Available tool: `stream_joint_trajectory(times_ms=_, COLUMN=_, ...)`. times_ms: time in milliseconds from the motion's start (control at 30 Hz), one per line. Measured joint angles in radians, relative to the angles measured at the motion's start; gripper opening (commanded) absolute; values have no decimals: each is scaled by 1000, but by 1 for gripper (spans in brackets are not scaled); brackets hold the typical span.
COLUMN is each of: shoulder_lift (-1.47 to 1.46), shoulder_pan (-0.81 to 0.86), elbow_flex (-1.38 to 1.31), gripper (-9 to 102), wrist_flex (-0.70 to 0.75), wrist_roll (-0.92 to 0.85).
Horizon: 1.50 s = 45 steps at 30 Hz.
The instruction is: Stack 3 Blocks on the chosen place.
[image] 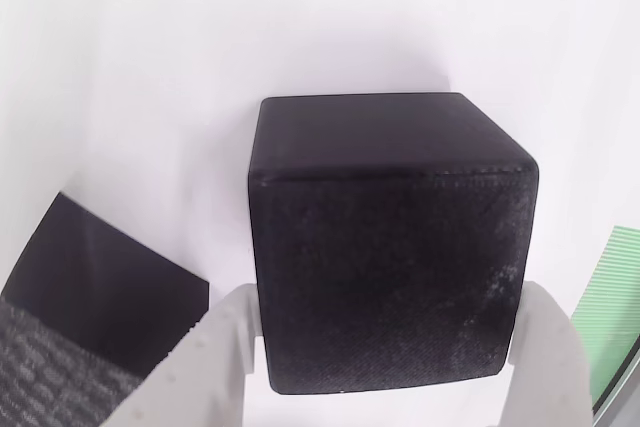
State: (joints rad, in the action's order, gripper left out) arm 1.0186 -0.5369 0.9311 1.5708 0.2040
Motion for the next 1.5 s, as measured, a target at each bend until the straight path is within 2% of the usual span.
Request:
stream_joint_trajectory(times_ms=633, shoulder_lift=394, shoulder_pan=249, elbow_flex=247, gripper=18, wrist_flex=3, wrist_roll=-190)
stream_joint_trajectory(times_ms=933, shoulder_lift=476, shoulder_pan=379, elbow_flex=347, gripper=18, wrist_flex=3, wrist_roll=-285)
stream_joint_trajectory(times_ms=1500, shoulder_lift=568, shoulder_pan=523, elbow_flex=454, gripper=18, wrist_flex=3, wrist_roll=-382)
